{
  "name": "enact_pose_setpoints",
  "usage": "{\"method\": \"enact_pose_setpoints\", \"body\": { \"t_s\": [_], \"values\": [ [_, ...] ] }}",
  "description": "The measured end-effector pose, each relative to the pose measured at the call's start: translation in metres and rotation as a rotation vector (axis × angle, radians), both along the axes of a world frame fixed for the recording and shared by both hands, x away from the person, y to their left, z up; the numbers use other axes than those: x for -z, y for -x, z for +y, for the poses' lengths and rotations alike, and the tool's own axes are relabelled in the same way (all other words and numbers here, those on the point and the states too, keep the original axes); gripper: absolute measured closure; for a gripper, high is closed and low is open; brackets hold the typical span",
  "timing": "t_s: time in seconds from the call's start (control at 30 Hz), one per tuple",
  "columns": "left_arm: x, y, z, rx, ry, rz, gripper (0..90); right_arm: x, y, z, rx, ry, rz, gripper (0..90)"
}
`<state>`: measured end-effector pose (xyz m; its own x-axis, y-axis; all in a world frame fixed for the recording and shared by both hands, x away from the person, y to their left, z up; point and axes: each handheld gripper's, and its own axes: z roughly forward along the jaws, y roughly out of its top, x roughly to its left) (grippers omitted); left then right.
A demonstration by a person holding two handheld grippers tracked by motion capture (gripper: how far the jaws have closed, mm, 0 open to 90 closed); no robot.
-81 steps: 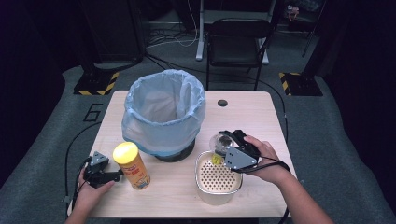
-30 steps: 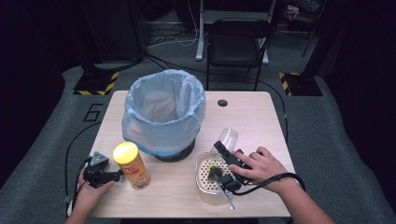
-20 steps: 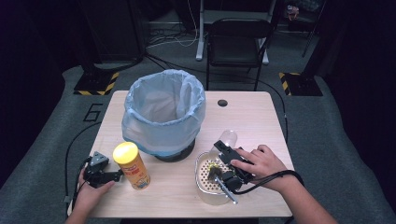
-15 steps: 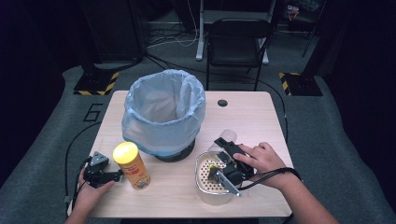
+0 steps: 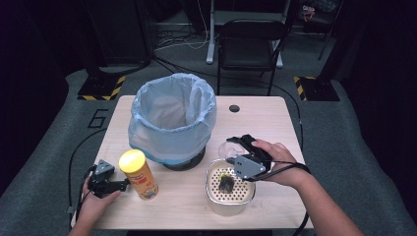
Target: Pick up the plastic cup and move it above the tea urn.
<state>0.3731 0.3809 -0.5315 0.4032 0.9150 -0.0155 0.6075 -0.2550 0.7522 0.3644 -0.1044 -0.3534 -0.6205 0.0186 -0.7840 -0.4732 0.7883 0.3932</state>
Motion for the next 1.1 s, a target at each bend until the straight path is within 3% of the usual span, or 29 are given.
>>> {"method": "enact_pose_setpoints", "body": {
  "t_s": [0.1,0.17,0.27,0.33,0.47,0.63,0.77,1.03,1.1],
  "values": [
    [0.000,0.000,0.000,0.000,0.001,0.000,14.3,-0.005,-0.006,-0.002,-0.004,-0.050,0.071,36.3],
    [0.000,0.000,0.000,0.000,0.000,0.000,14.3,-0.006,-0.008,-0.003,-0.003,-0.065,0.076,36.2],
    [0.000,0.000,0.000,0.000,0.001,-0.001,14.3,-0.013,-0.015,-0.007,-0.002,-0.123,0.168,36.2],
    [0.000,0.000,0.000,-0.001,0.001,0.000,14.3,-0.016,-0.018,-0.009,-0.005,-0.151,0.203,36.2],
    [0.000,0.000,0.000,0.000,0.000,0.000,14.3,-0.021,-0.022,-0.010,-0.010,-0.185,0.256,36.0],
    [0.000,0.000,0.000,-0.001,0.001,0.000,14.3,-0.024,-0.027,-0.009,-0.017,-0.235,0.357,36.0],
    [0.000,0.000,0.000,-0.001,0.001,0.000,14.4,-0.027,-0.035,-0.011,-0.007,-0.300,0.472,35.8],
    [0.000,0.000,0.000,0.000,0.000,0.000,14.3,-0.040,-0.044,-0.016,0.017,-0.374,0.595,35.5],
    [0.000,0.000,0.000,-0.001,0.001,0.000,14.3,-0.046,-0.045,-0.016,0.024,-0.383,0.608,35.4]
  ]
}}
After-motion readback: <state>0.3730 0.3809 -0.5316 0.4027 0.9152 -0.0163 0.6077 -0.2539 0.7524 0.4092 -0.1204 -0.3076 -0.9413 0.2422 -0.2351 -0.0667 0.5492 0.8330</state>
